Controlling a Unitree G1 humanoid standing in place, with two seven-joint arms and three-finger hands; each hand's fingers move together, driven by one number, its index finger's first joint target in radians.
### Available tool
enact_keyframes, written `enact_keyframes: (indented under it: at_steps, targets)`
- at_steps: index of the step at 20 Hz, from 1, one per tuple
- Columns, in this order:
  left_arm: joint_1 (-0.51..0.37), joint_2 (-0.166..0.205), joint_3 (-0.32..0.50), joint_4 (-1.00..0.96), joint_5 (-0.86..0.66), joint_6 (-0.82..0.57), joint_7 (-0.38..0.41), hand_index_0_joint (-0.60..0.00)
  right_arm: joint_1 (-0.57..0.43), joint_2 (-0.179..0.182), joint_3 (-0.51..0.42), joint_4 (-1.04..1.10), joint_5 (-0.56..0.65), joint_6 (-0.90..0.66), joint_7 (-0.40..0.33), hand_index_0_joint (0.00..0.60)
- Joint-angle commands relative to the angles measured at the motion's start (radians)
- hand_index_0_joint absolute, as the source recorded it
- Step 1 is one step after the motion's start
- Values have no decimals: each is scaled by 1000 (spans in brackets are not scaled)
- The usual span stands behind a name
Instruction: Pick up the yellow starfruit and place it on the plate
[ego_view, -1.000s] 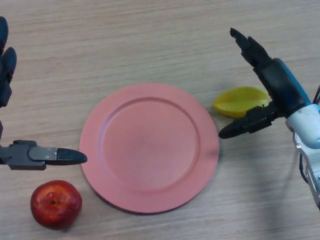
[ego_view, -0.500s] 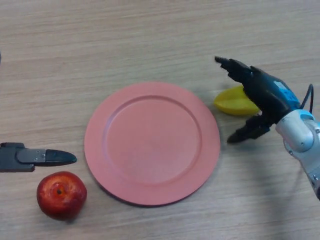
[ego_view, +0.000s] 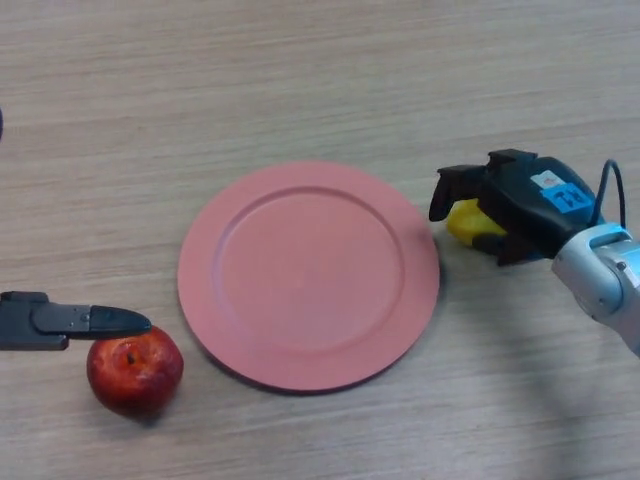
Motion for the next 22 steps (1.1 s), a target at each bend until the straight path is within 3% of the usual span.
enact_keyframes:
  at_steps: [1, 7, 9, 10, 12, 14, 15, 19, 20, 22]
  targets:
    - [-32, 30, 44, -44, -1, -111, 7, 0, -50, -26, -93, -126, 121, -32, -17, 600]
    - [-31, 29, 30, -37, -16, -103, 7, 0, 35, 19, -92, -425, 194, 38, 129, 600]
    - [-36, 31, 23, -40, -19, -85, 7, 0, 57, 56, -69, -503, 216, 40, 178, 600]
    - [-33, 31, 26, -44, -26, -81, 4, 0, 81, 100, -58, -559, 282, 52, 256, 600]
    - [-34, 30, 25, -39, -26, -92, 3, 0, 112, 152, -21, -634, 338, 92, 308, 600]
    - [-36, 31, 25, -35, -25, -90, 6, 0, 153, 167, 71, -693, 433, 174, 352, 600]
    - [-37, 30, 26, -36, -25, -82, 11, 0, 162, 170, 107, -702, 456, 187, 352, 600]
    - [-52, 27, 6, -40, -5, -80, 55, 0, 134, 173, 171, -574, 259, 10, 295, 600]
    - [-55, 27, -5, -33, 7, -96, 62, 0, 166, 173, 176, -587, 332, 38, 370, 600]
    - [-56, 28, -9, -34, 7, -92, 67, 0, 246, 173, 213, -744, 542, 300, 525, 600]
